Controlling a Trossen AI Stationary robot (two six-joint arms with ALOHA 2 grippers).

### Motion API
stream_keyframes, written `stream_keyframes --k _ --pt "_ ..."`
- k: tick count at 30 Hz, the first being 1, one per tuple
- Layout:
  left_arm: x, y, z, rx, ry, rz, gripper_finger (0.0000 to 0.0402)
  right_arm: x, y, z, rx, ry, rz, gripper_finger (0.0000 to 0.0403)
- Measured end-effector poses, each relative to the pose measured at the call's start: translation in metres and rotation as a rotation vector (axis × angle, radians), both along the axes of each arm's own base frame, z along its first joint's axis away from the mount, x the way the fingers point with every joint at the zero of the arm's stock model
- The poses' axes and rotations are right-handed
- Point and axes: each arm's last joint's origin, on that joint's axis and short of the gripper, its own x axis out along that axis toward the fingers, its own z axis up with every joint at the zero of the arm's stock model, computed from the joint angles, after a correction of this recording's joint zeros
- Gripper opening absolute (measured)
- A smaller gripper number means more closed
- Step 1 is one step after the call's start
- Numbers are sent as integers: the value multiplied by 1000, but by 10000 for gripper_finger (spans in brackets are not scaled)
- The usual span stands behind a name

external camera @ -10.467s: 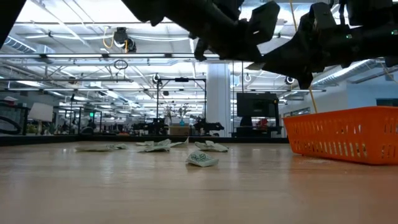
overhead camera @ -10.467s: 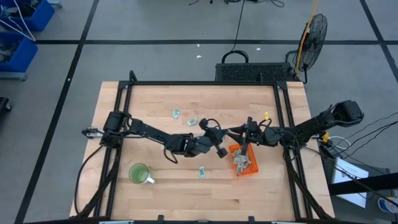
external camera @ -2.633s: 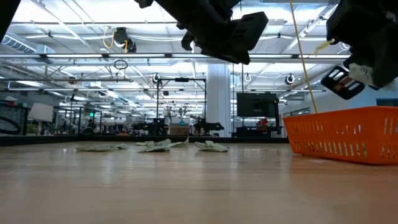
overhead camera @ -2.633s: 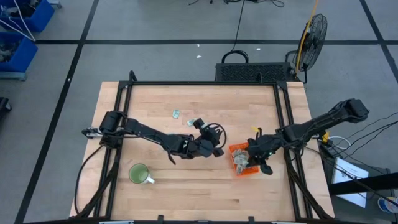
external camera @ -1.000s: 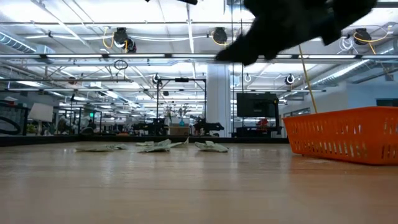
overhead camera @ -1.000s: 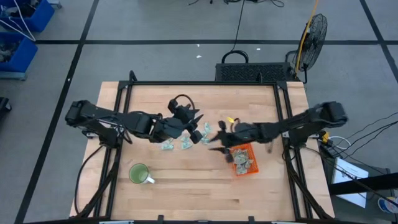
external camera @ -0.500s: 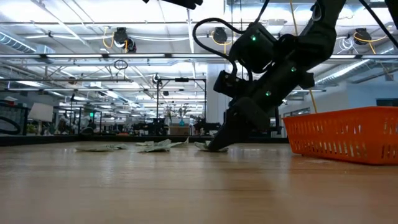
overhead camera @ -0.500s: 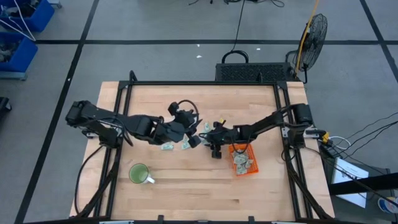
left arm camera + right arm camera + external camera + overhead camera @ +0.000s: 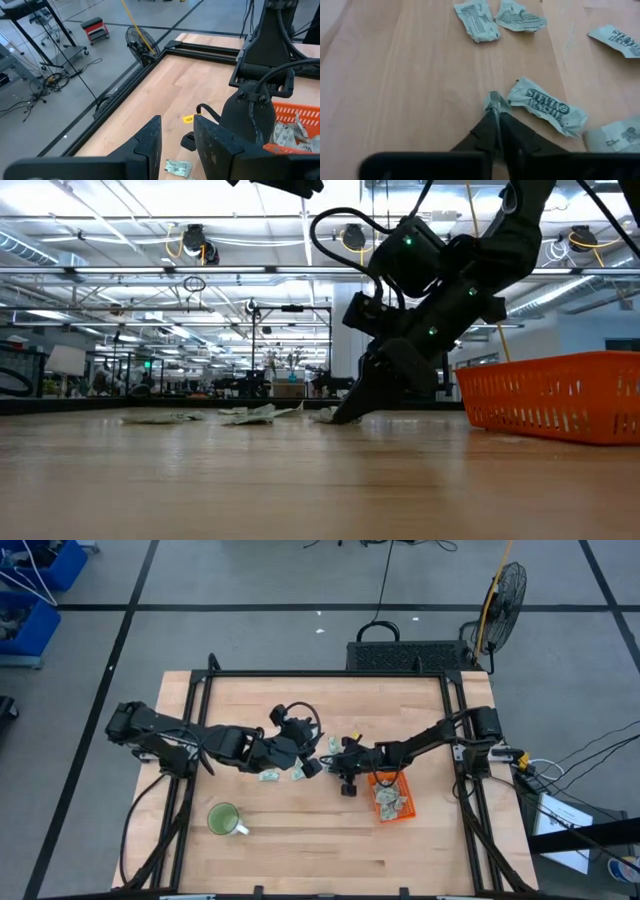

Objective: Pick and place Stevia / Truvia into bins
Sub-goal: Put the stevia packet into the orange basket

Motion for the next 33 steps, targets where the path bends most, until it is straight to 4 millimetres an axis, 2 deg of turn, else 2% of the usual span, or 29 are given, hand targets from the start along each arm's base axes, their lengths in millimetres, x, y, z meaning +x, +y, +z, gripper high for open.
stream_keyframes --k 2,4,7,13,16,20,24,28,33 --pt "0 0 0 1 5 0 120 -1 3 4 -7 -4 13 6" --pt "-1 0 -1 -2 7 2 120 -4 9 13 -16 -11 36 9" --pt "-1 0 -1 -20 -1 13 120 -11 24 42 -8 -44 79 14" --pt "-2 0 -3 -28 19 14 120 -58 58 94 69 47 145 4" --pt "-2 0 -4 -33 20 17 120 -86 72 109 146 147 173 2" --pt "-2 0 -4 -29 24 15 120 -116 89 110 198 210 195 6" --pt "-3 0 -4 -27 27 14 120 -135 101 98 246 258 195 13" --pt "-3 0 -4 -25 29 12 120 -144 106 85 259 310 181 23" --pt "-3 0 -4 -24 32 12 120 -146 105 81 272 326 150 45"
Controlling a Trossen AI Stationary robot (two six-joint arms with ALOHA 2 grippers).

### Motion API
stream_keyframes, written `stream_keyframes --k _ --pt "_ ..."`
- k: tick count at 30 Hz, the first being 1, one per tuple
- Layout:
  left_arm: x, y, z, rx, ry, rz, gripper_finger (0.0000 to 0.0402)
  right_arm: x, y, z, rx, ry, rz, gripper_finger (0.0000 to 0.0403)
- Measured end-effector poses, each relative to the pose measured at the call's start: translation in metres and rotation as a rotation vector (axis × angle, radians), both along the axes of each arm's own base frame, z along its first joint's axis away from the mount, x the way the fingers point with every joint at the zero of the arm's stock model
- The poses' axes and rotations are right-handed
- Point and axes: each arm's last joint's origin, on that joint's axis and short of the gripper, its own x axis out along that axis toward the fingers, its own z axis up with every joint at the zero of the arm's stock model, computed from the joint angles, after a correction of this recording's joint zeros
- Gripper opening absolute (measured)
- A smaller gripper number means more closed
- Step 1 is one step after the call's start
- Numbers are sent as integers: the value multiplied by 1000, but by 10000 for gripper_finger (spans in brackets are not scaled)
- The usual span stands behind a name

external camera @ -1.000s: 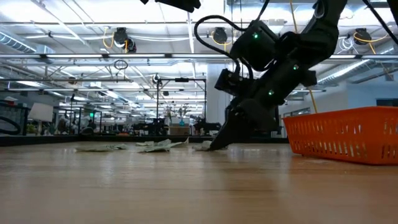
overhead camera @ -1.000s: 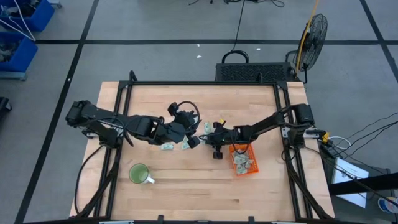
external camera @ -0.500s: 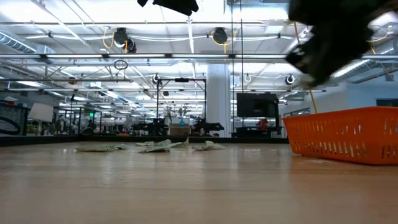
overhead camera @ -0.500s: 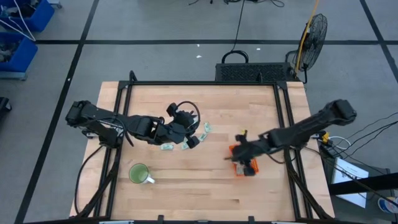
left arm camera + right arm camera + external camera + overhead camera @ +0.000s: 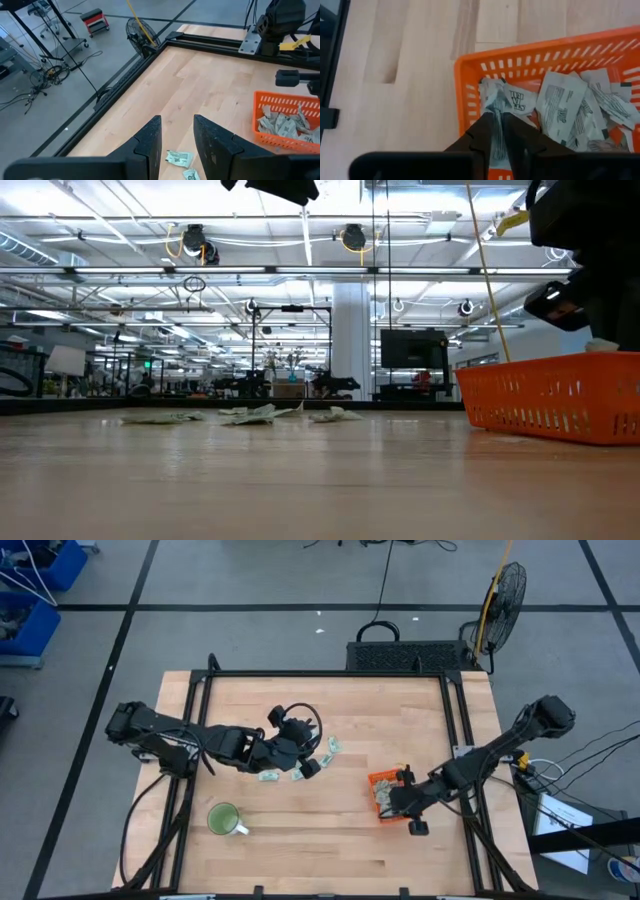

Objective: Pick and place Stevia / Truvia into bins
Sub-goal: Put the stevia packet into the orange basket

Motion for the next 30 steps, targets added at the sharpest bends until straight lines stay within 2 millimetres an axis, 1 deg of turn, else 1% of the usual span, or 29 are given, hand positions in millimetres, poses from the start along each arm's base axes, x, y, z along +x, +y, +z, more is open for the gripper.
stream_keyframes --k 8,12,16,19,22,27,30 --pt "0 0 0 0 1 0 120 1 1 1 0 -25 57 98" --pt "0 1 0 0 0 3 120 8 -1 6 -28 -119 48 117" --pt "0 2 0 0 0 8 120 20 -10 18 -91 -262 36 123" --pt "0 3 0 1 0 8 120 31 -24 25 -185 -374 20 124" --pt "1 3 0 8 1 5 120 42 -44 29 -217 -433 -32 124" --pt "1 3 1 18 5 -1 120 54 -80 27 -186 -425 -118 124" --pt "1 4 1 19 4 2 120 61 -96 27 -206 -428 -110 124"
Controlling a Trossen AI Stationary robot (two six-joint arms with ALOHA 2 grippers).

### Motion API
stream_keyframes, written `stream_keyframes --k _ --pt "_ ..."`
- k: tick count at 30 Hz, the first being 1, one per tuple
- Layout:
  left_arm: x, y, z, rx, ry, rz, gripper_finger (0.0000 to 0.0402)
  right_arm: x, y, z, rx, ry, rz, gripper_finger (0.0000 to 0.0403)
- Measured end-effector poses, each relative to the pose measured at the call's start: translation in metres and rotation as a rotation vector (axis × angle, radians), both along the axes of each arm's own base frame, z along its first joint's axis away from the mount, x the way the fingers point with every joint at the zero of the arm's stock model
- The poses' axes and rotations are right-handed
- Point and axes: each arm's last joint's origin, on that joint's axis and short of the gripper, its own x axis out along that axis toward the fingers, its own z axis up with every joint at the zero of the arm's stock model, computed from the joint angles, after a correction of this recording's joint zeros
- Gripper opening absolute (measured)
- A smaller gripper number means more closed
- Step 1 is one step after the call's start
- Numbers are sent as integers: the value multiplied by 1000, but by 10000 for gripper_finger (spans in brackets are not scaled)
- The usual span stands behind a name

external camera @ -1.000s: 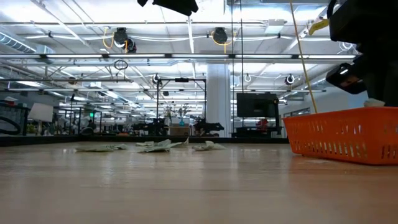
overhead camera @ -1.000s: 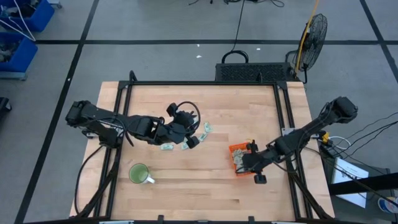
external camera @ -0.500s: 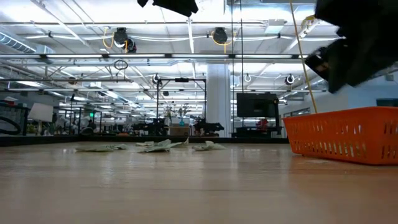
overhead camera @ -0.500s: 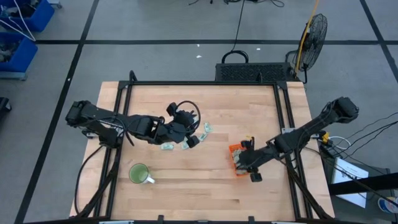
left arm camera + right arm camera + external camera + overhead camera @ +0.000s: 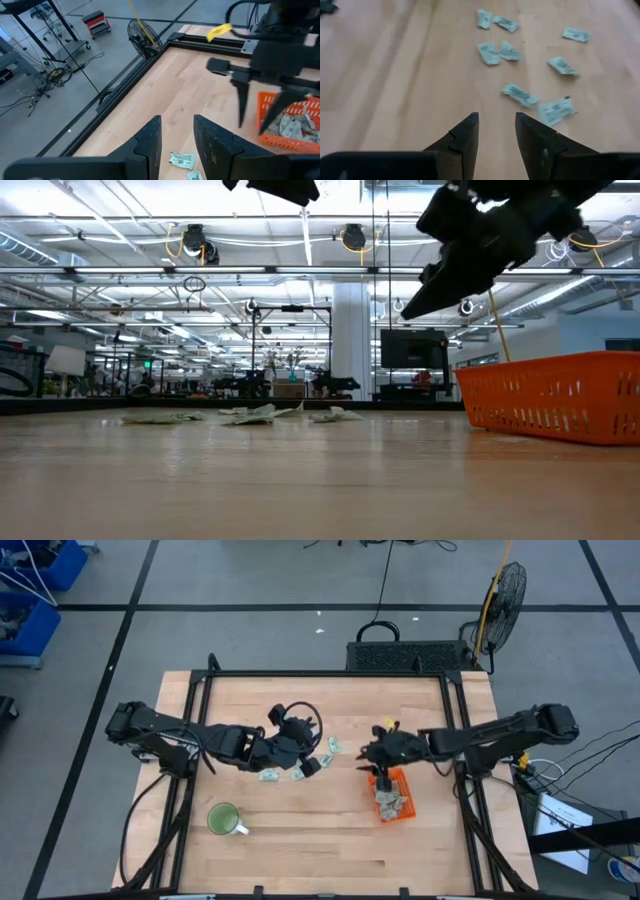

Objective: Pick and place Stevia / Truvia into bins
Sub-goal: Put the stevia packet into the orange basket

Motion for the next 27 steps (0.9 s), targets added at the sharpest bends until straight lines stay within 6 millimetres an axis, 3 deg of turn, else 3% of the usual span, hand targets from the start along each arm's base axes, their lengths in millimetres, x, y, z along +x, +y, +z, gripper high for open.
stream_keyframes --k 6,12,17,27 --pt "1 4 1 26 11 3 120 28 -20 -6 -111 42 12 124" --pt "1 9 0 28 13 20 120 58 -42 -52 -152 154 -39 124" --pt "1 11 0 29 20 24 120 79 -58 -75 -142 153 -87 124" --pt "0 11 -3 22 56 8 120 86 -65 -97 -130 215 -111 123"
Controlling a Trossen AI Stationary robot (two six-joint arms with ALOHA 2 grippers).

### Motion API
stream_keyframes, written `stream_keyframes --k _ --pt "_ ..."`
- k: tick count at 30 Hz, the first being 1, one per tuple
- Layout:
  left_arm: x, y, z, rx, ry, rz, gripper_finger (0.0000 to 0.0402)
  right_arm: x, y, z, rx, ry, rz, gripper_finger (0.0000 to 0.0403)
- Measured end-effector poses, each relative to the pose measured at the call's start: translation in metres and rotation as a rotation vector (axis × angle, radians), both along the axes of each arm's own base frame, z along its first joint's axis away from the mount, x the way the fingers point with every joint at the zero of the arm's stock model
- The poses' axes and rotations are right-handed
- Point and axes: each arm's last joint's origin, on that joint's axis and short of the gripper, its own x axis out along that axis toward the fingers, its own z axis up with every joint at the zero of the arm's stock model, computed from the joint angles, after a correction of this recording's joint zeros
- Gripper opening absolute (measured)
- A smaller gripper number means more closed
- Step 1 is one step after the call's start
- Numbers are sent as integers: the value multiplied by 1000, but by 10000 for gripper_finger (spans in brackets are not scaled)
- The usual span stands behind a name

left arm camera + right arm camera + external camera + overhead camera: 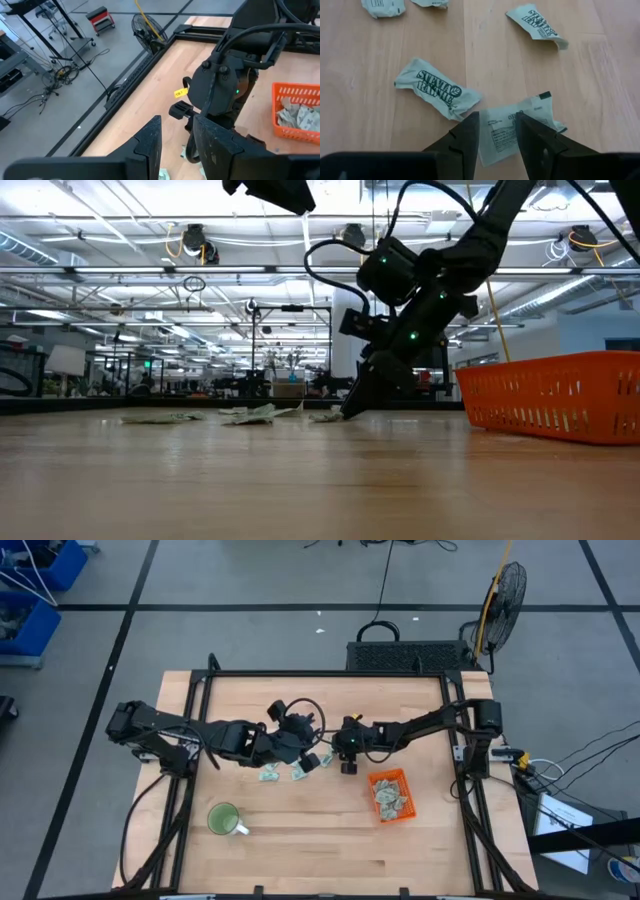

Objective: Pick and place Stevia / Truvia into bins
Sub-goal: Put the stevia packet into the orange basket

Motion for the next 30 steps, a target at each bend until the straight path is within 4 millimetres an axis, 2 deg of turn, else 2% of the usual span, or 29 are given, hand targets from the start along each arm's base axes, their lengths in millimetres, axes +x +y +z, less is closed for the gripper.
stream_keyframes --k 6,13,17,22,26,30 --pt "0 0 -1 -12 1 -2 120 -1 0 1 1 1 1 95" --pt "0 0 -1 -12 1 -3 120 -1 1 1 23 -5 -20 12" --pt "0 0 -1 -19 -5 2 120 -3 8 11 4 -14 -11 12" --pt "0 0 -1 -45 -14 7 120 -17 37 52 -29 -27 25 5" --pt "0 -1 -1 -61 -17 1 120 -42 71 84 60 1 92 7" --pt "0 -1 -1 -63 -18 2 120 -72 103 105 133 64 154 6"
